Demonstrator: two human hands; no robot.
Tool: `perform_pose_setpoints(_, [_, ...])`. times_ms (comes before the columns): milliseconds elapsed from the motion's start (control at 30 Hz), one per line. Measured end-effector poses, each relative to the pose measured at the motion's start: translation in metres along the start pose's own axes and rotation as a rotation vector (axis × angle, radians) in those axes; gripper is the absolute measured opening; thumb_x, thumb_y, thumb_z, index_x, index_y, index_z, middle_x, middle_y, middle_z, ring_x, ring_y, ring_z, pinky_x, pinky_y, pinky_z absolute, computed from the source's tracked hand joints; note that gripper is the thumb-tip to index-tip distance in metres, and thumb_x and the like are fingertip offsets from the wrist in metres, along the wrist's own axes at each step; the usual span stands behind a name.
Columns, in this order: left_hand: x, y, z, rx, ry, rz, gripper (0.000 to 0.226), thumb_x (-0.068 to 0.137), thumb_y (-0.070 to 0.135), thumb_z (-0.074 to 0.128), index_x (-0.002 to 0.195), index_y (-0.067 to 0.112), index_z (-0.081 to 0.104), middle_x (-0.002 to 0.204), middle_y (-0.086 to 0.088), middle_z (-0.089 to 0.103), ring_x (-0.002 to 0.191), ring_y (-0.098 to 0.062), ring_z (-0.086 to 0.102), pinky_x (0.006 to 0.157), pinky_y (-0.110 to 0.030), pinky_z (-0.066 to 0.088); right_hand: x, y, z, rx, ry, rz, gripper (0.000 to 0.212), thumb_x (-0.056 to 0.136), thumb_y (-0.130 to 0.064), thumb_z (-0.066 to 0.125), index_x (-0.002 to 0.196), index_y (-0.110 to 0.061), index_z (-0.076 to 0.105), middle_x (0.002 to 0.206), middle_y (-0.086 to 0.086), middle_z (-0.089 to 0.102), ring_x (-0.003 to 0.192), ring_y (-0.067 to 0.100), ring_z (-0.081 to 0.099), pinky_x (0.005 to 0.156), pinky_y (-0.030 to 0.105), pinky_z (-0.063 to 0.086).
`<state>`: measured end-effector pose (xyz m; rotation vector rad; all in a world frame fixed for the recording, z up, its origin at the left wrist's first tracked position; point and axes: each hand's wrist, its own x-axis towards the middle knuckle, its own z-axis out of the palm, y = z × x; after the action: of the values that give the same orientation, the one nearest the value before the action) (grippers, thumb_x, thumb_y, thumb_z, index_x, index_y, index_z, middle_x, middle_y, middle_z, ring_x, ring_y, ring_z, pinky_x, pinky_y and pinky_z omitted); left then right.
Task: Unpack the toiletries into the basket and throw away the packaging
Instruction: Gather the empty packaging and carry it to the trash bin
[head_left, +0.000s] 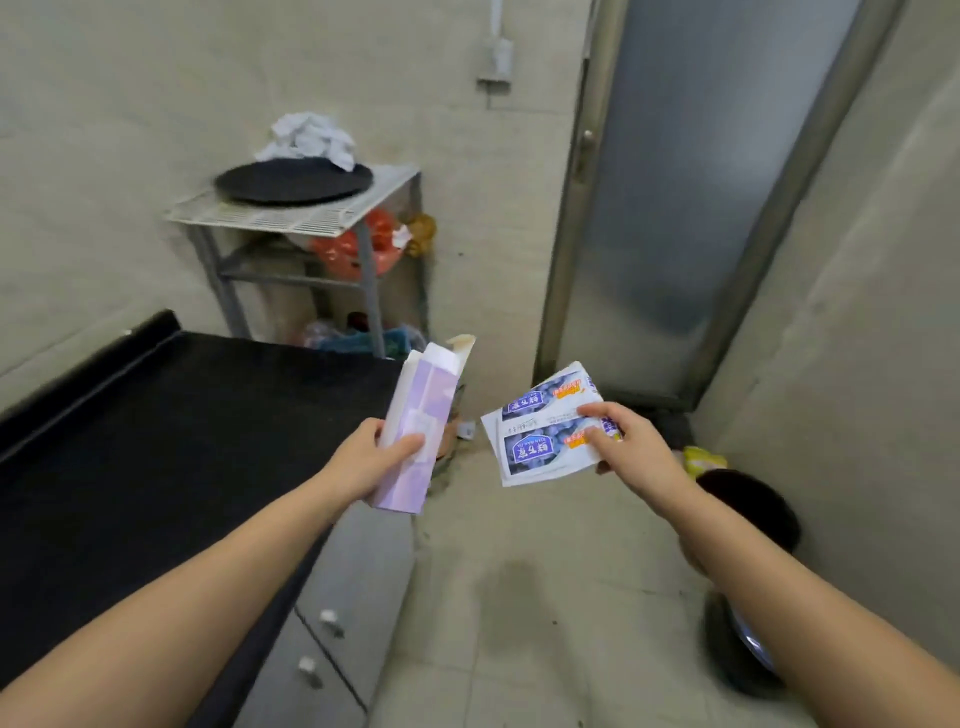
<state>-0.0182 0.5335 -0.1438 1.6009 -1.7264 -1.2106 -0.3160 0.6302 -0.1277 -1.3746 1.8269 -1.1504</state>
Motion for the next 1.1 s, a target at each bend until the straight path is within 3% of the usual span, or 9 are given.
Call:
perform_pose_setpoints(133, [0.055, 0.036, 0.071, 0.089, -0.173, 0.069, 0.046, 0.075, 0.052, 0.066, 0.103, 0.019, 0.051, 0.098, 0.000, 0.062, 0.081, -0.015, 0.061, 0.062, -0.030, 0.047, -0.003, 0.049, -0.050, -0.023, 0.141, 0.117, 0.024, 0.089, -0.010, 0.053, 0.106, -0.024, 0.060, 0.107, 0.004, 0.060, 0.065, 0.011, 0.057, 0.055, 0.022, 0.054])
perform_pose_setpoints(267, [0.096, 0.071, 0.122, 0.094, -0.311, 0.124, 0.071, 0.058, 0.064, 0.066, 0.106, 0.013, 0.053, 0.104, -0.008, 0.065, 0.091, -0.027, 0.065, 0.082, -0.046, 0.054, -0.002, 0.070, -0.093, -0.016, 0.282, 0.182, 0.023, 0.089, -0.013, 0.054, 0.102, -0.030, 0.062, 0.095, 0.002, 0.061, 0.049, 0.000, 0.053, 0.045, 0.009, 0.042])
perform_pose_setpoints(333, [0.122, 0.102, 0.149, 0.117, -0.387, 0.171, 0.068, 0.062, 0.062, 0.067, 0.106, 0.014, 0.052, 0.106, -0.007, 0.064, 0.090, -0.025, 0.065, 0.073, -0.042, 0.056, 0.001, 0.076, -0.119, -0.003, 0.386, 0.211, 0.023, 0.089, -0.015, 0.055, 0.098, -0.035, 0.060, 0.091, 0.000, 0.062, 0.049, -0.001, 0.053, 0.048, 0.011, 0.044])
perform_pose_setpoints(400, [0.142, 0.134, 0.181, 0.185, -0.454, 0.244, 0.053, 0.073, 0.055, 0.066, 0.106, 0.016, 0.051, 0.105, -0.005, 0.063, 0.083, -0.016, 0.062, 0.059, -0.031, 0.049, -0.002, 0.087, -0.143, -0.029, 0.454, 0.236, 0.022, 0.089, -0.017, 0.055, 0.101, -0.035, 0.059, 0.095, -0.002, 0.064, 0.062, 0.005, 0.057, 0.059, 0.015, 0.050])
perform_pose_setpoints(500, [0.155, 0.170, 0.236, 0.214, -0.534, 0.313, 0.045, 0.078, 0.049, 0.066, 0.105, 0.016, 0.051, 0.102, -0.002, 0.062, 0.082, -0.014, 0.060, 0.060, -0.027, 0.045, -0.014, 0.111, -0.177, -0.008, 0.536, 0.305, 0.023, 0.089, -0.018, 0.054, 0.106, -0.033, 0.060, 0.105, -0.001, 0.064, 0.074, 0.011, 0.061, 0.073, 0.036, 0.057])
perform_pose_setpoints(667, [0.149, 0.212, 0.336, 0.281, -0.685, 0.374, 0.042, 0.079, 0.050, 0.065, 0.101, 0.017, 0.050, 0.097, 0.001, 0.061, 0.081, -0.010, 0.060, 0.062, -0.026, 0.046, -0.034, 0.152, -0.241, 0.014, 0.670, 0.376, 0.027, 0.088, -0.013, 0.054, 0.100, -0.036, 0.060, 0.100, -0.002, 0.063, 0.057, 0.002, 0.057, 0.055, 0.026, 0.055])
perform_pose_setpoints(833, [0.134, 0.250, 0.437, 0.231, -0.744, 0.304, 0.047, 0.080, 0.049, 0.063, 0.109, 0.014, 0.050, 0.105, -0.003, 0.062, 0.088, -0.017, 0.062, 0.059, -0.029, 0.047, -0.051, 0.197, -0.326, -0.005, 0.681, 0.417, 0.024, 0.089, -0.010, 0.053, 0.104, -0.029, 0.060, 0.101, -0.001, 0.062, 0.057, 0.008, 0.057, 0.058, 0.029, 0.056])
perform_pose_setpoints(967, [0.112, 0.266, 0.513, 0.174, -0.753, 0.243, 0.032, 0.083, 0.044, 0.062, 0.102, 0.022, 0.050, 0.100, -0.001, 0.060, 0.077, -0.009, 0.060, 0.048, -0.021, 0.045, -0.057, 0.243, -0.399, -0.027, 0.621, 0.488, 0.024, 0.090, -0.014, 0.053, 0.109, -0.027, 0.060, 0.106, -0.002, 0.062, 0.070, 0.022, 0.062, 0.066, 0.038, 0.057])
perform_pose_setpoints(1100, [0.103, 0.254, 0.569, 0.189, -0.772, 0.174, 0.035, 0.084, 0.041, 0.062, 0.107, 0.015, 0.054, 0.102, -0.006, 0.066, 0.077, -0.012, 0.063, 0.052, -0.023, 0.045, -0.039, 0.298, -0.438, -0.052, 0.539, 0.594, 0.025, 0.090, -0.014, 0.051, 0.111, -0.026, 0.061, 0.102, 0.003, 0.063, 0.071, 0.021, 0.062, 0.070, 0.044, 0.058])
